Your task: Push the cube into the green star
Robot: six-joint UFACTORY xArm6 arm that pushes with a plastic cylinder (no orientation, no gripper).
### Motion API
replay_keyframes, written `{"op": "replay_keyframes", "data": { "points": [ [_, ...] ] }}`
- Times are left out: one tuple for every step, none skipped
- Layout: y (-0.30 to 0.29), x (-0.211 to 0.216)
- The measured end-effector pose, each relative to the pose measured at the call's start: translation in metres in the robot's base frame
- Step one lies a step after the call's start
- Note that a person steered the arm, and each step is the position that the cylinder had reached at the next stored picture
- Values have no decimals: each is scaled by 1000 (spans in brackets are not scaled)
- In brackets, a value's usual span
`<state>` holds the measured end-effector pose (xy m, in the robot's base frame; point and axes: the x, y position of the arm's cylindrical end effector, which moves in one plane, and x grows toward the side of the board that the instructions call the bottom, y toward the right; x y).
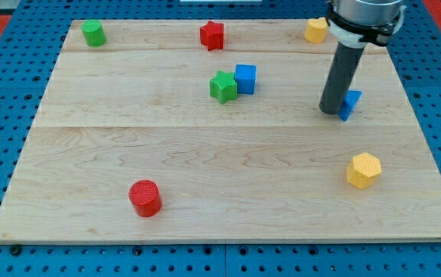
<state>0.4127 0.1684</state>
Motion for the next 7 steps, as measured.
{"op": "replay_keyframes", "data": {
  "points": [
    [-60, -13],
    [-69, -35],
    [-56, -64],
    [-56, -75],
    [-49, -84],
    [-61, -85],
    [-61, -103]
  ]
}}
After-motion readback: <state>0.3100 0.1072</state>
